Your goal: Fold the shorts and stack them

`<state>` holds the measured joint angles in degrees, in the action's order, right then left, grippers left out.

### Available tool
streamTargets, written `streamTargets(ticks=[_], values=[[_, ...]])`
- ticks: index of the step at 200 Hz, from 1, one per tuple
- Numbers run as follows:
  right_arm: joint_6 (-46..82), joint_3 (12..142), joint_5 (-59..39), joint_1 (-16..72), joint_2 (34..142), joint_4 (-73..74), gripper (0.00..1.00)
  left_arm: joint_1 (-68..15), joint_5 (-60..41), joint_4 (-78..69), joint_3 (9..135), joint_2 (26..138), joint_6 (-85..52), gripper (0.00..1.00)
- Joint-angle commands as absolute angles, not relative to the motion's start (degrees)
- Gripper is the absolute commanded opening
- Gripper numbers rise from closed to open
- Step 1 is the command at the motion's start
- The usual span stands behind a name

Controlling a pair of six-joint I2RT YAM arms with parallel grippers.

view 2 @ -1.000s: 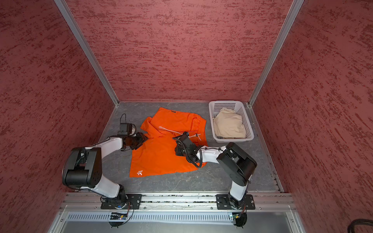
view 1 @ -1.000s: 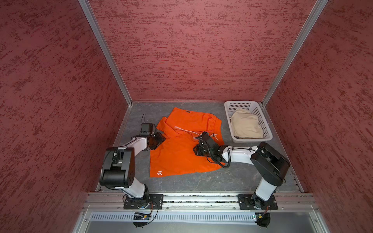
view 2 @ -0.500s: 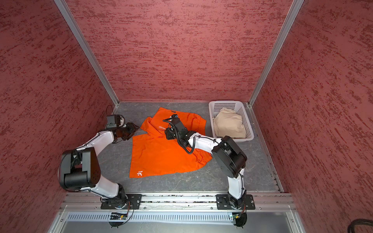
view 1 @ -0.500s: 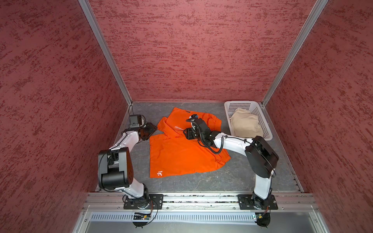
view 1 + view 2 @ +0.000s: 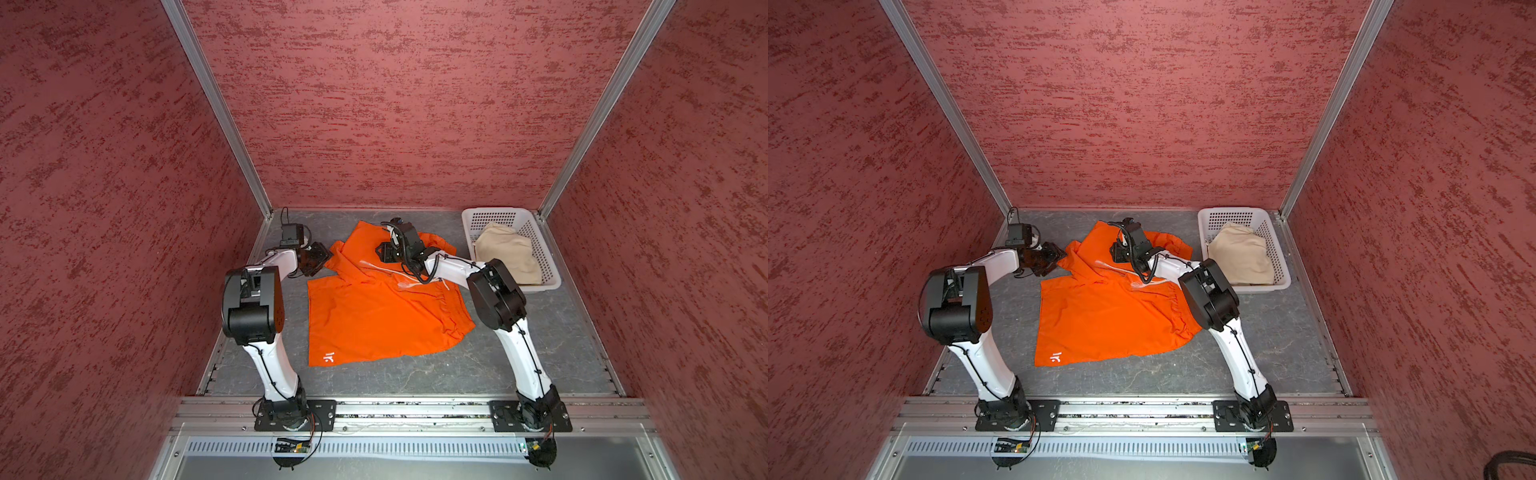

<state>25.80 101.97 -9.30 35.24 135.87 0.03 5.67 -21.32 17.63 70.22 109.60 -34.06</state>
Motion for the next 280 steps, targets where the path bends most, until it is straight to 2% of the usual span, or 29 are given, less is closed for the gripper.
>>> streamTargets(ticks=[1,40,92,121,181,207,218,223,249,266,280], values=[[24.2,106.8,-12.7,34.4,138.6,-1.4,0.48,5.1,-19.5,19.0,71.9,111.4,-33.5,0.58],[23.7,114.4,-15.5,33.3,143.5,-3.4,0.48,5.1,-17.8,19.4,72.9,113.9,-32.9,0.48],[26.4,124.4,-15.0,31.6,150.0,-11.8,0.45,5.6,-15.8,18.9,73.3,115.9,-32.5,0.16],[31.3,125.1,-13.0,29.4,151.5,-14.3,0.39,6.1,-15.0,18.4,72.2,114.5,-32.0,0.0],[35.4,128.8,-7.5,24.7,152.9,-20.0,0.34,8.0,-13.7,19.6,69.4,111.5,-30.0,0.0],[33.9,129.6,-10.9,24.0,152.8,-18.3,0.34,7.7,-14.5,18.6,68.4,109.8,-29.3,0.0],[33.0,129.7,-12.7,24.4,152.4,-17.9,0.34,6.9,-15.5,17.8,68.6,109.0,-29.1,0.16],[32.6,129.6,-13.2,24.6,152.2,-17.5,0.35,6.5,-15.8,17.8,69.0,108.7,-29.1,0.21],[31.2,128.3,-15.0,25.5,150.5,-15.2,0.37,3.4,-16.1,17.4,72.0,108.0,-29.3,0.34],[30.1,125.3,-17.2,26.4,148.5,-10.4,0.41,1.6,-14.2,19.3,75.9,109.6,-28.8,0.37],[28.4,124.1,-19.1,27.3,147.5,-7.3,0.43,0.8,-12.9,21.7,79.7,111.9,-28.8,0.43]])
